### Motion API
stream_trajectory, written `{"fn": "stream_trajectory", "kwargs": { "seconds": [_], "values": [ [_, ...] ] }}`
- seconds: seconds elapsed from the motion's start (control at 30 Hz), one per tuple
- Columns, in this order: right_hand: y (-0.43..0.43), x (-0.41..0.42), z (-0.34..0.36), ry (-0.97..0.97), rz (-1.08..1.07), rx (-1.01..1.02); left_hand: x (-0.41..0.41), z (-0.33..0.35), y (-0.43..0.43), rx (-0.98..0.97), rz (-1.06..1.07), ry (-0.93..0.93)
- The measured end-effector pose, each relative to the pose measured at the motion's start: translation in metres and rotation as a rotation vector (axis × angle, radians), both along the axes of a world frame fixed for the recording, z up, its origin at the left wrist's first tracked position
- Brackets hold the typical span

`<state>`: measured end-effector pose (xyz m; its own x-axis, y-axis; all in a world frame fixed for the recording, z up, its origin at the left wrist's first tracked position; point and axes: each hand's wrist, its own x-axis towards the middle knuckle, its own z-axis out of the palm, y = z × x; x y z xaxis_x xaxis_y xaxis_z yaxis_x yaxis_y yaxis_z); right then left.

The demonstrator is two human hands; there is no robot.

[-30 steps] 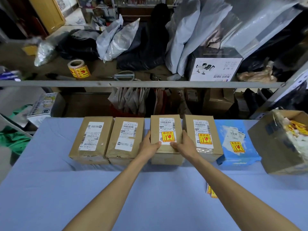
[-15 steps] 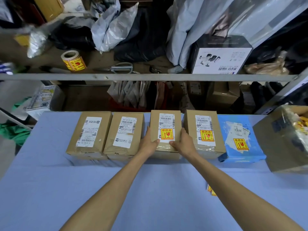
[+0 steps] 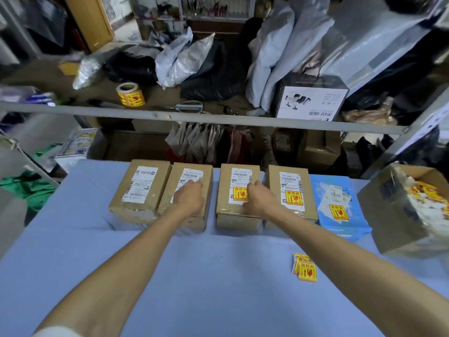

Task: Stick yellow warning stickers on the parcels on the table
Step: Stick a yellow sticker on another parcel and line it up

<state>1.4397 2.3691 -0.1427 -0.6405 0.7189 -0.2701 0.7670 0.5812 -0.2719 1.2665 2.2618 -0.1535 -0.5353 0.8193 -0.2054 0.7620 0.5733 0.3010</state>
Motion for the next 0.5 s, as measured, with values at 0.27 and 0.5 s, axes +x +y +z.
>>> {"fn": "stream_trajectory", "kwargs": {
  "seconds": [0.27,0.5],
  "values": [
    [-0.031,-0.046,0.013,-0.040,0.160,0.108,-0.044,0.000,-0.055,-0.075,-0.014,0.134],
    [-0.044,-0.083,-0.007,0.008,0.149,0.029,-0.065,-0.010,-0.046,-0.012,-0.049,0.016]
  ]
}}
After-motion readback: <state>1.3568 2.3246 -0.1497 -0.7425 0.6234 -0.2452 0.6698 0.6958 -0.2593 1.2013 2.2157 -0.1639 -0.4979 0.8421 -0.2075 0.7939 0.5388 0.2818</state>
